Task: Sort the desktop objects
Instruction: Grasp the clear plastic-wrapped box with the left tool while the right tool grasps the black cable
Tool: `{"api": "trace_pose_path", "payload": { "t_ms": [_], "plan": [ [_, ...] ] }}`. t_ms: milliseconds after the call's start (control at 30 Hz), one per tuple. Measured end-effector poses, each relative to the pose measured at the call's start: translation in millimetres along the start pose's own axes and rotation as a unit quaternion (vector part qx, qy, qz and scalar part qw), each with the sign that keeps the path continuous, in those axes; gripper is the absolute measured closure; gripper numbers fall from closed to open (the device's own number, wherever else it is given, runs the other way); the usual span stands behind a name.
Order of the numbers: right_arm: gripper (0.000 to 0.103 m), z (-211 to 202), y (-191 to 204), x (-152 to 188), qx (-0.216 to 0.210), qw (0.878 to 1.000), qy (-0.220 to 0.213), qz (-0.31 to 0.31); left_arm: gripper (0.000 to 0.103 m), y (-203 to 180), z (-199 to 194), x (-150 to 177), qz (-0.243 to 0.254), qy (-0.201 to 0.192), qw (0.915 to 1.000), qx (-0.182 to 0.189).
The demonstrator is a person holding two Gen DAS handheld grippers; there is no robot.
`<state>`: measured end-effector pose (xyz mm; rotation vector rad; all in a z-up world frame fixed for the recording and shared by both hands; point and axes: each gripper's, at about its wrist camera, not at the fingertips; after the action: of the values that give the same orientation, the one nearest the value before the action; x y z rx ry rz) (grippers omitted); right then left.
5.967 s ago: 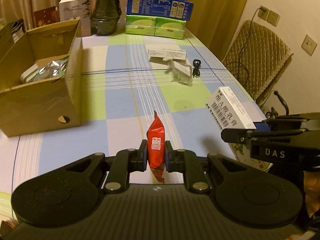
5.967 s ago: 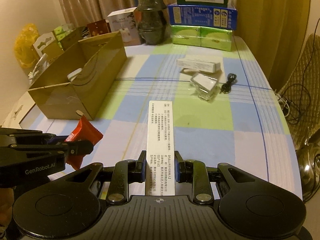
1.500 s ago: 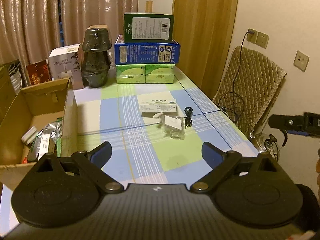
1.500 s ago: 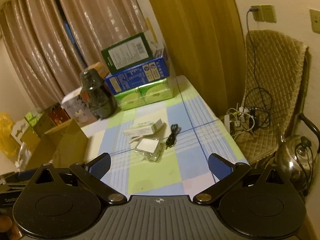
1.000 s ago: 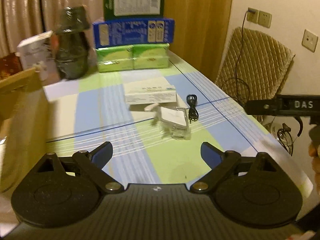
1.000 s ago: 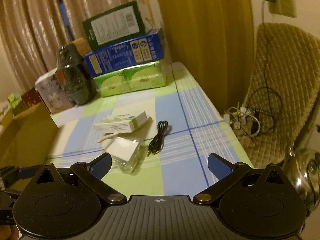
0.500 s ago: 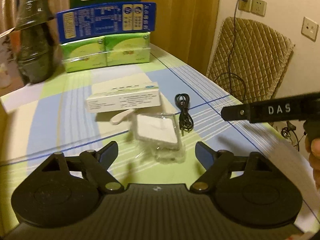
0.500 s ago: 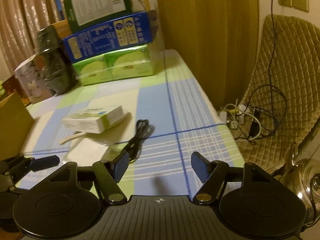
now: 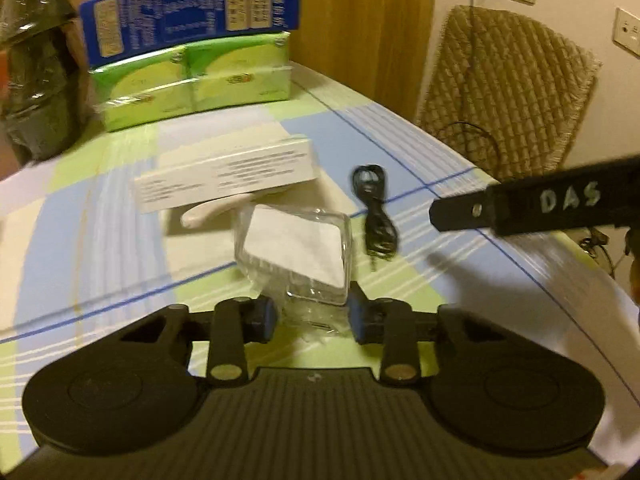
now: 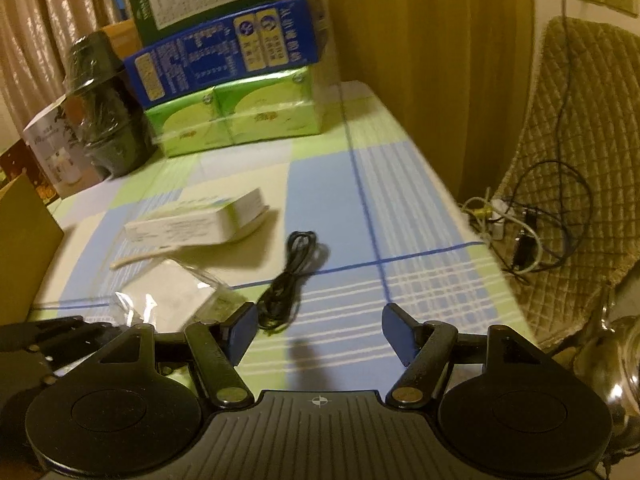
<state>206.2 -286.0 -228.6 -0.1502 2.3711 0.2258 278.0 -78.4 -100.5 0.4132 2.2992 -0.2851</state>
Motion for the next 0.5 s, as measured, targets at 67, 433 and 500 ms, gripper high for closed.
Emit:
{"api": "trace_pose_path", "payload": {
  "t_ms": [67, 433, 500],
  "plan": [
    [0.036, 6.3, 6.9, -1.6, -0.004, 1.0, 0.001, -0.004, 0.075, 9.1, -6.5, 0.6, -0.013, 0.001, 0.9999, -0.006],
    [0.047, 38.8, 34.2, -6.8, 0.002, 0.999, 0.004, -0.036, 0.047, 44.1, -16.9, 4.5, -0.035, -0.001, 0.9982, -0.048],
    [0.051, 40.7, 38.5, -6.0, 0.006, 0.999, 0.004, -0.047, 0.033, 39.1, -18.1, 5.7, -0.014, -0.007, 0.9978, -0.065]
  ]
}}
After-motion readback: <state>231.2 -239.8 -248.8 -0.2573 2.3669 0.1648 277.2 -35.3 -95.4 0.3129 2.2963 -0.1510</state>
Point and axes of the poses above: each gripper's, at about its wrist camera, not at the fingertips, and z roughly the way its jaws point, y to its left, x to its underside, and after that the axes turned 5 degrees about x, right-handed
